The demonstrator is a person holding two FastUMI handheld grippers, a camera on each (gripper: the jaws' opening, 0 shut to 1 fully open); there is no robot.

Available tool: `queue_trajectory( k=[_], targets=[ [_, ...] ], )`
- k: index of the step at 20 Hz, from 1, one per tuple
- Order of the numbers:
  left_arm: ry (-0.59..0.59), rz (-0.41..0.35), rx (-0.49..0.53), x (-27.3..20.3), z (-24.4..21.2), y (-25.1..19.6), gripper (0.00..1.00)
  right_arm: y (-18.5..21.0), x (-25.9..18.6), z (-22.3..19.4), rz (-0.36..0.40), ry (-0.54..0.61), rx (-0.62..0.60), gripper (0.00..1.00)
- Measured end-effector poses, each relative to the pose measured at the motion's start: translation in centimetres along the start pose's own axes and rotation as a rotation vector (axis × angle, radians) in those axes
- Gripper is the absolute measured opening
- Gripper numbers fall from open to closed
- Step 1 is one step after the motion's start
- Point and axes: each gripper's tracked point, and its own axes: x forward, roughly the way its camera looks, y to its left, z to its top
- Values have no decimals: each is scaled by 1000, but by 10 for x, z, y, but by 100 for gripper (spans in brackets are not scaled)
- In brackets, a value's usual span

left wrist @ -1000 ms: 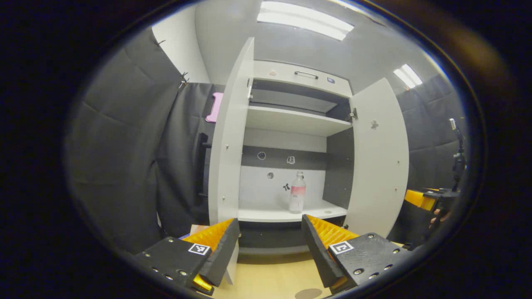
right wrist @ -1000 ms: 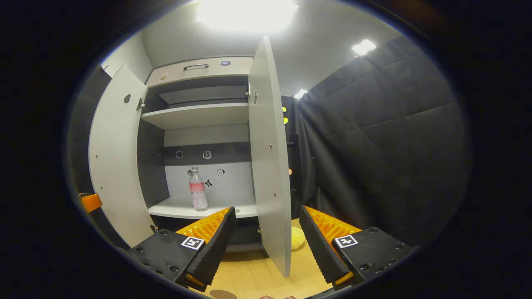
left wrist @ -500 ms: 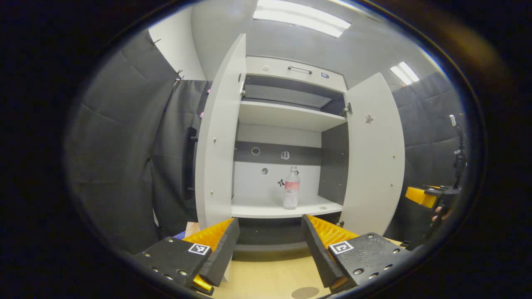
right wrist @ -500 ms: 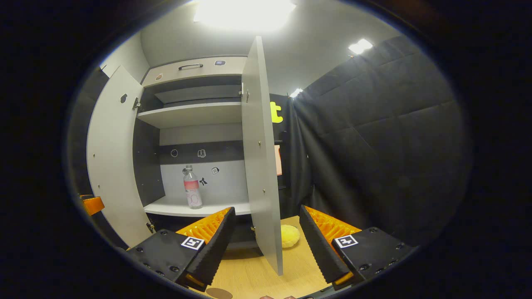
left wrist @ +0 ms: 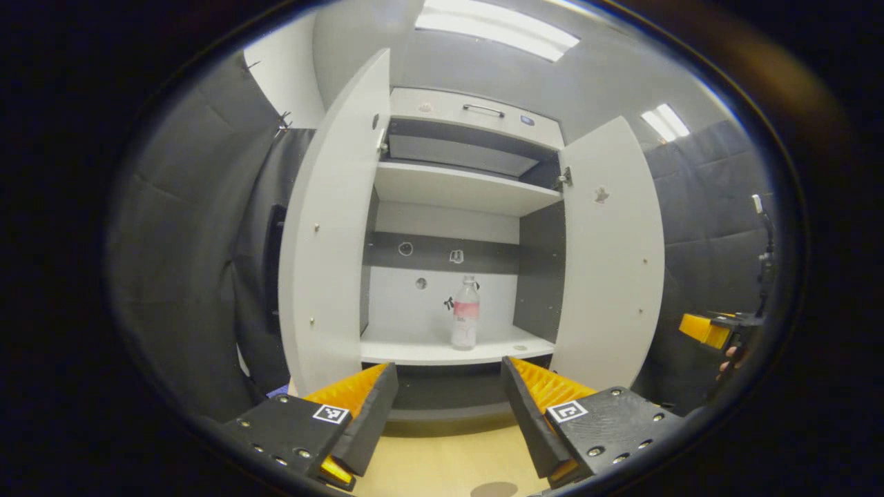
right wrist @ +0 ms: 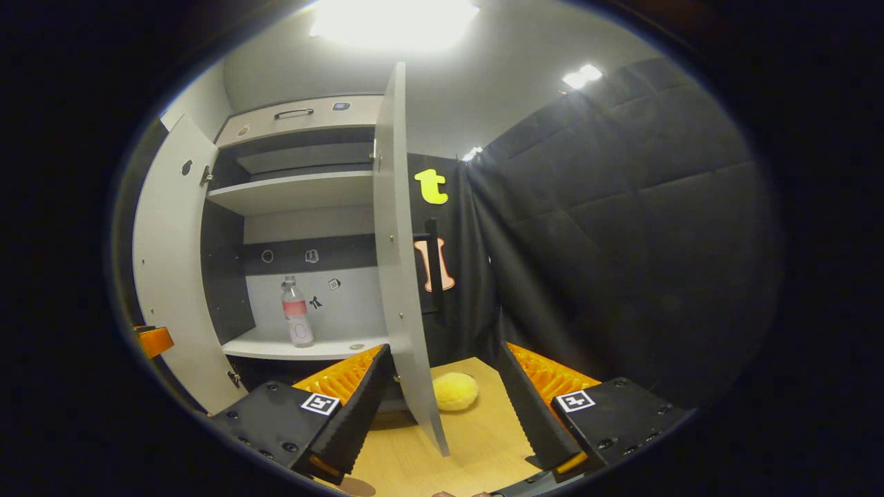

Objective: Grasp the bottle in the cabinet with the left hand and place it on the coaster, then close the right door with the right hand and the left door with the left hand.

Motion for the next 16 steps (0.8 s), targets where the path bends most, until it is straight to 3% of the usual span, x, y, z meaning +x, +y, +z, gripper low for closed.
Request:
queue_trajectory(
  k=[16],
  targets=[
    [-64,-58,22,166,38,-25,88,-81,38,8,-205,1,64,98]
  ],
)
